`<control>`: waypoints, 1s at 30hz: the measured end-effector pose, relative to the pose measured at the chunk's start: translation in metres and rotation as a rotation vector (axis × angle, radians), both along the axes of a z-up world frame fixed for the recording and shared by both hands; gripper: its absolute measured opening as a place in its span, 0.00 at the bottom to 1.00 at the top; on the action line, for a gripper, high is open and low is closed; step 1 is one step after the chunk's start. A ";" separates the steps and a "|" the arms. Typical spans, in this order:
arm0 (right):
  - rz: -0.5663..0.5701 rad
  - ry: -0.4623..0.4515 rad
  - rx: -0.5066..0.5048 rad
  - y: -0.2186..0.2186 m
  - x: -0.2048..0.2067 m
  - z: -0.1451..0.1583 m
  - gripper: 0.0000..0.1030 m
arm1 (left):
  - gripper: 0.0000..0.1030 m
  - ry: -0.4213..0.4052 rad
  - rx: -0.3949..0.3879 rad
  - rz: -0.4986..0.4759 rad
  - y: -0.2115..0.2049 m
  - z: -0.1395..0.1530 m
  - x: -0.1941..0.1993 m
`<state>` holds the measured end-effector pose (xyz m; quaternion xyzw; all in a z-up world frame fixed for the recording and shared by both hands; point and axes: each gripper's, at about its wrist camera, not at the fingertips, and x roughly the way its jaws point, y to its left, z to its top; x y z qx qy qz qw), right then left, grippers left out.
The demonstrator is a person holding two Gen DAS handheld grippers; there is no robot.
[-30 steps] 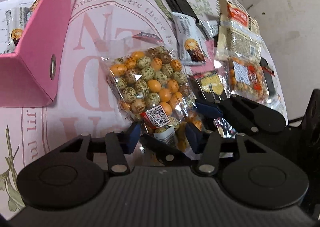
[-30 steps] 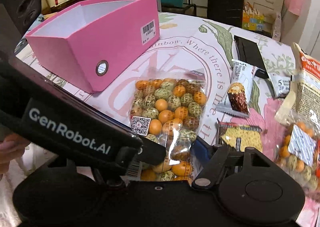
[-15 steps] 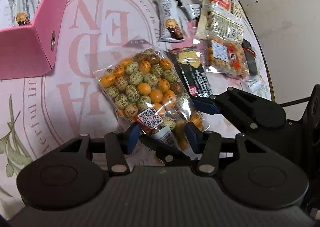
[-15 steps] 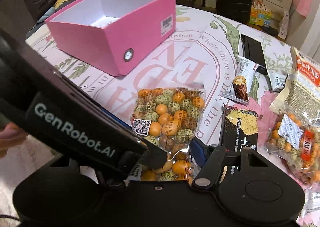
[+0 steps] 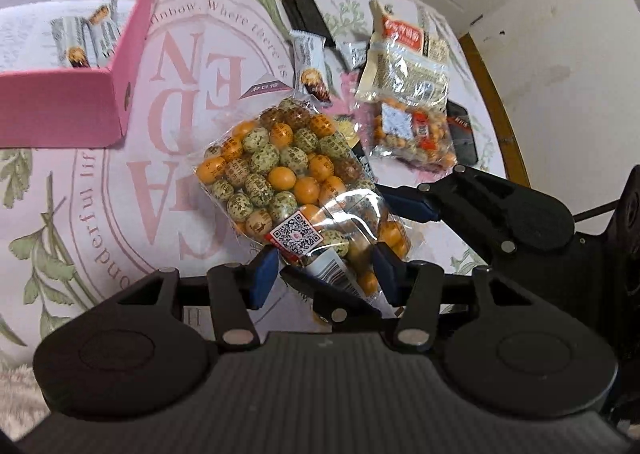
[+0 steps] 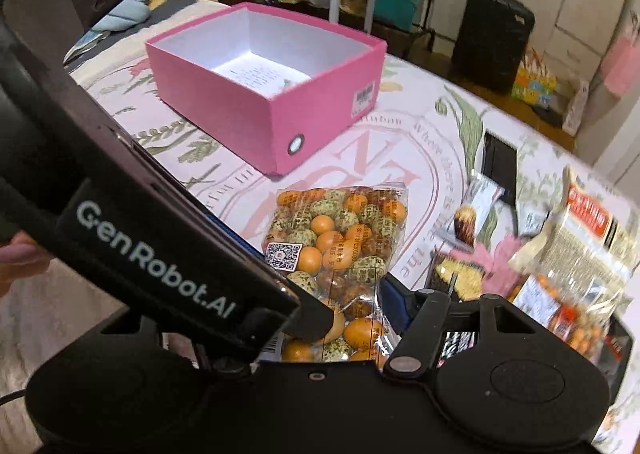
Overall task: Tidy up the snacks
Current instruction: 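Carry the nut bag with both tools over the pink box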
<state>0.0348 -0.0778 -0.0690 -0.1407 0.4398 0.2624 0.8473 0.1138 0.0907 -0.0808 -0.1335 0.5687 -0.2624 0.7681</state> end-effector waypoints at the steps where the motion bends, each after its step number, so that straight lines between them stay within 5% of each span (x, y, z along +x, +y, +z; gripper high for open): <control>1: 0.008 -0.014 -0.004 0.001 -0.001 0.005 0.67 | 0.49 -0.011 -0.002 0.005 0.002 0.005 -0.002; 18: 0.160 -0.166 -0.017 0.058 0.037 0.069 0.66 | 0.50 -0.127 -0.049 0.178 0.082 0.067 0.022; 27: 0.278 -0.212 0.124 0.112 0.114 0.056 0.66 | 0.50 -0.172 0.062 0.335 0.140 0.062 0.087; 30: 0.282 -0.158 0.152 0.131 0.145 0.045 0.66 | 0.50 -0.136 0.051 0.392 0.165 0.050 0.113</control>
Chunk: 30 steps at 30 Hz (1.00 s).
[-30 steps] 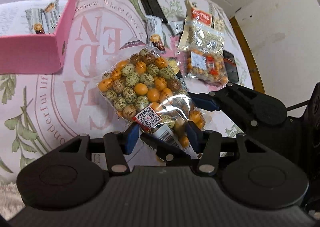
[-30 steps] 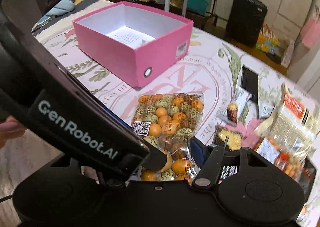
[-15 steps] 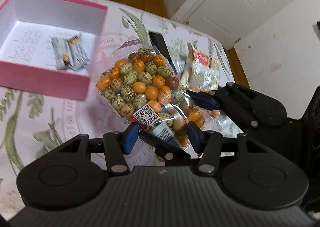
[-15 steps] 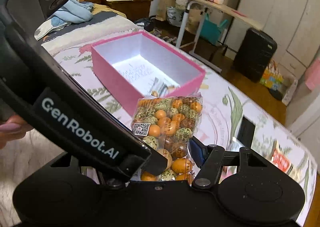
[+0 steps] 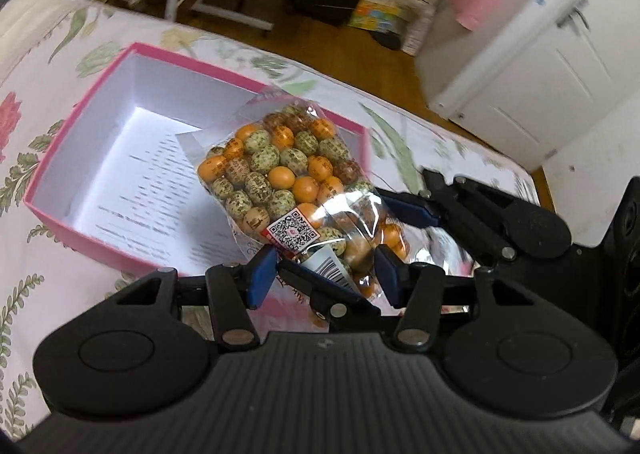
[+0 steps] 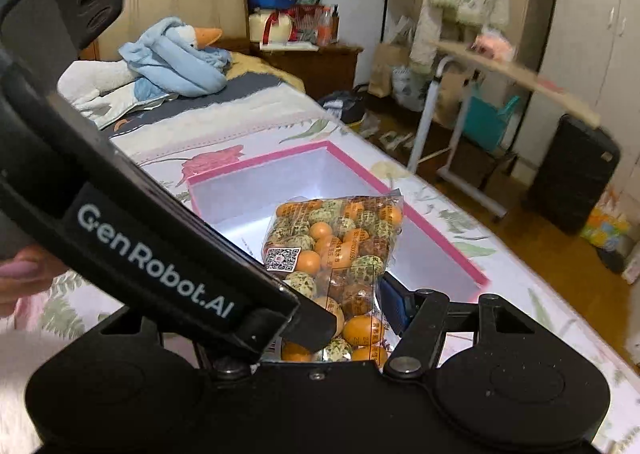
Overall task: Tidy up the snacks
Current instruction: 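Carry the nut bag with both tools over the pink box, then open both tools to drop the nut bag into the box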
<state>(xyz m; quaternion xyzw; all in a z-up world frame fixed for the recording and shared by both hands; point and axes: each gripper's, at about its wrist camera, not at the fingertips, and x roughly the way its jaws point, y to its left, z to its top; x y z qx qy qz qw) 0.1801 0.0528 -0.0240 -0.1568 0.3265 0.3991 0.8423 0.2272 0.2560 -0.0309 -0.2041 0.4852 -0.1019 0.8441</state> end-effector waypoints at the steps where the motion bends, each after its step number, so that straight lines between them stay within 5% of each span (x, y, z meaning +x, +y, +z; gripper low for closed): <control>1: -0.001 0.016 0.009 0.007 0.009 -0.003 0.66 | 0.50 0.003 0.006 0.021 0.005 -0.003 0.006; 10: 0.153 0.114 -0.036 0.056 0.062 -0.039 0.67 | 0.50 0.097 -0.037 0.155 0.046 -0.053 0.039; 16: 0.108 0.183 -0.046 0.061 0.075 -0.058 0.71 | 0.50 0.131 -0.062 0.169 0.050 -0.074 0.048; 22: 0.067 0.166 -0.107 0.054 0.062 -0.051 0.77 | 0.51 0.070 0.077 0.123 0.029 -0.057 0.037; 30: 0.035 0.144 -0.163 0.035 0.027 -0.031 0.76 | 0.52 0.036 0.158 0.066 0.014 -0.023 0.001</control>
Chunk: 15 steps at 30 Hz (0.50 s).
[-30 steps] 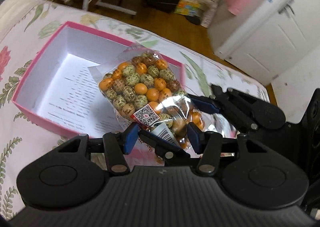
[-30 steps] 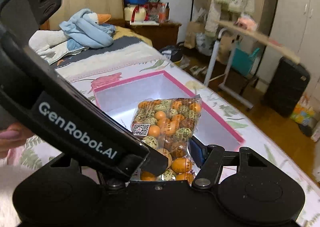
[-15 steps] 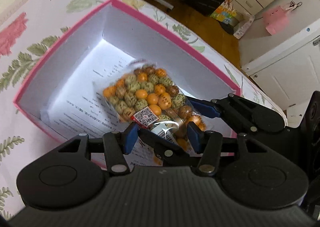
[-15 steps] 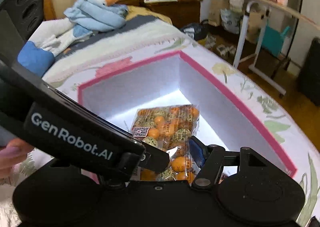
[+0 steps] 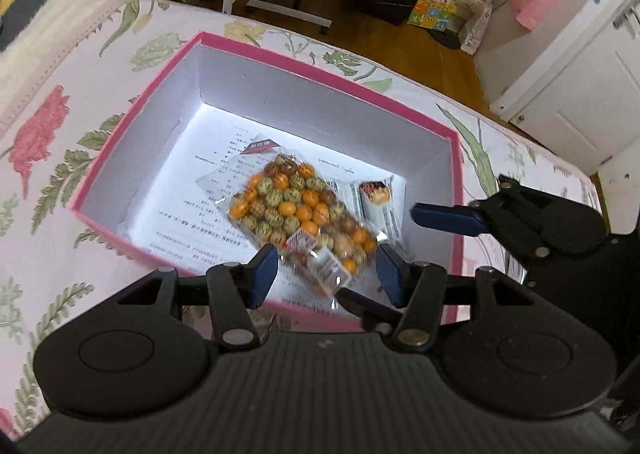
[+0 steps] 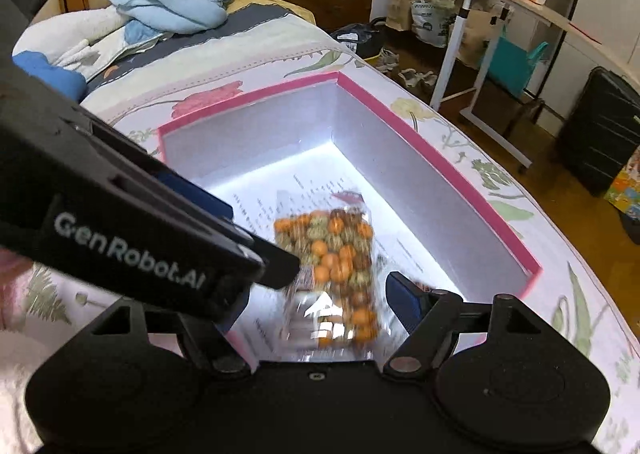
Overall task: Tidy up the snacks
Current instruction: 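Open both tools to drop the nut bag into the box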
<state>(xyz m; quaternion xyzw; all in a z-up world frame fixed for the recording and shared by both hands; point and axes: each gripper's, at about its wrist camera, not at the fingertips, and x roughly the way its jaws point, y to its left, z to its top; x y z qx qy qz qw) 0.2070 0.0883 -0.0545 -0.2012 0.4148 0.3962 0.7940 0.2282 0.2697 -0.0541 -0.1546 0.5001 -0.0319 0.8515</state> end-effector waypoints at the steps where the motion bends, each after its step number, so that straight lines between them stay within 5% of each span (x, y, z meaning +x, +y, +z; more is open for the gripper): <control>1: -0.006 0.005 -0.010 -0.003 -0.005 0.004 0.76 | 0.52 -0.008 0.006 -0.009 -0.002 0.005 -0.006; 15: -0.219 0.010 0.037 -0.097 -0.076 0.059 0.77 | 0.59 -0.181 0.057 -0.221 -0.060 0.079 -0.083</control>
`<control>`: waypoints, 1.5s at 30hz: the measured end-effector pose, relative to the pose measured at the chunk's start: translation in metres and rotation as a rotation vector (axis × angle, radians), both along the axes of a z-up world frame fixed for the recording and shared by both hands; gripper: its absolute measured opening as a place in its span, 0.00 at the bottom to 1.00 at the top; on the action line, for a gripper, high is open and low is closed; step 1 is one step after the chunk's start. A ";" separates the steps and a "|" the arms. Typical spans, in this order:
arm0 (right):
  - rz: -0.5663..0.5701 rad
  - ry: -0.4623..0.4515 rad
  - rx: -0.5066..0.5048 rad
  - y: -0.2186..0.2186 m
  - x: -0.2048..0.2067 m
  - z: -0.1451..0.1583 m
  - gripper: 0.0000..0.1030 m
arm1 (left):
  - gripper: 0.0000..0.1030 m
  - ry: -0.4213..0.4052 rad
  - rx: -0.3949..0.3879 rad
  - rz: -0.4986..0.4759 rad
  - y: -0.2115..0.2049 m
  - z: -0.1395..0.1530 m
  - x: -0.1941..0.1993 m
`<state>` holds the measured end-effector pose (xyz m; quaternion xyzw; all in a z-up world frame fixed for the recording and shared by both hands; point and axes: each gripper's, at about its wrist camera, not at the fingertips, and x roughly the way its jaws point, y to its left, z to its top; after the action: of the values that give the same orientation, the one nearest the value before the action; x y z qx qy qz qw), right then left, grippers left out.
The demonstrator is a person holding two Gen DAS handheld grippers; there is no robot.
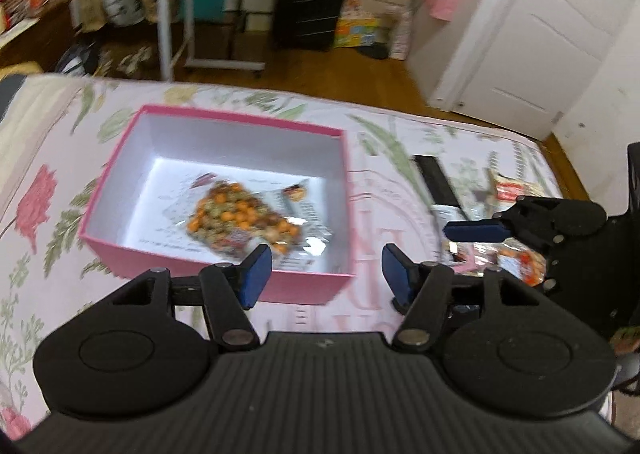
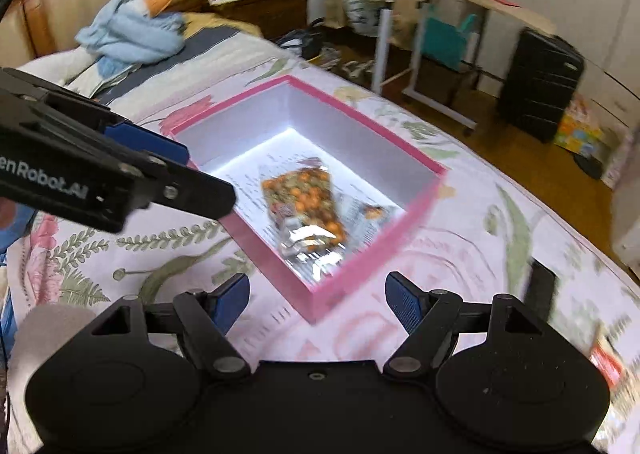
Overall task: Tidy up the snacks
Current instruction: 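Open both tools to drop the nut bag into the box, then move both tools to the black NB cracker pack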
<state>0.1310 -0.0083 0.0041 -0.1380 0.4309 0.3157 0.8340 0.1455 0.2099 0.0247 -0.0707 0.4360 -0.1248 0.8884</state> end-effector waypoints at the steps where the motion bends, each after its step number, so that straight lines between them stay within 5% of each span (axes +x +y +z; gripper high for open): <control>1: -0.013 -0.007 0.000 -0.010 -0.006 0.003 0.77 | 0.60 -0.008 -0.003 -0.022 -0.007 0.001 -0.003; 9: -0.172 -0.050 0.068 -0.103 -0.045 0.007 0.77 | 0.72 -0.008 -0.017 -0.193 -0.081 -0.012 -0.008; 19: -0.360 -0.017 0.192 -0.165 -0.058 -0.081 0.77 | 0.79 0.103 -0.013 -0.178 -0.142 -0.100 0.010; 24: -0.305 -0.026 0.004 -0.160 -0.056 -0.113 0.77 | 0.77 0.127 -0.053 -0.186 -0.160 -0.138 0.010; 29: -0.344 -0.029 -0.046 -0.162 -0.053 -0.148 0.77 | 0.75 0.175 -0.104 -0.191 -0.176 -0.171 0.007; 33: -0.388 0.032 0.008 -0.168 -0.054 -0.169 0.76 | 0.59 0.230 -0.130 -0.211 -0.190 -0.191 0.009; 35: -0.395 0.023 0.007 -0.166 -0.061 -0.173 0.75 | 0.58 0.238 -0.144 -0.218 -0.195 -0.195 0.009; 37: -0.384 -0.001 0.003 -0.163 -0.065 -0.173 0.63 | 0.49 0.207 -0.152 -0.230 -0.199 -0.195 0.008; 45: -0.377 0.013 0.052 -0.158 -0.071 -0.169 0.54 | 0.38 0.281 -0.248 -0.270 -0.202 -0.203 0.010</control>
<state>0.0595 -0.1659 -0.1649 -0.0314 0.4462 0.1657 0.8789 0.1556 0.0079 -0.1787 -0.1371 0.5422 -0.2842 0.7788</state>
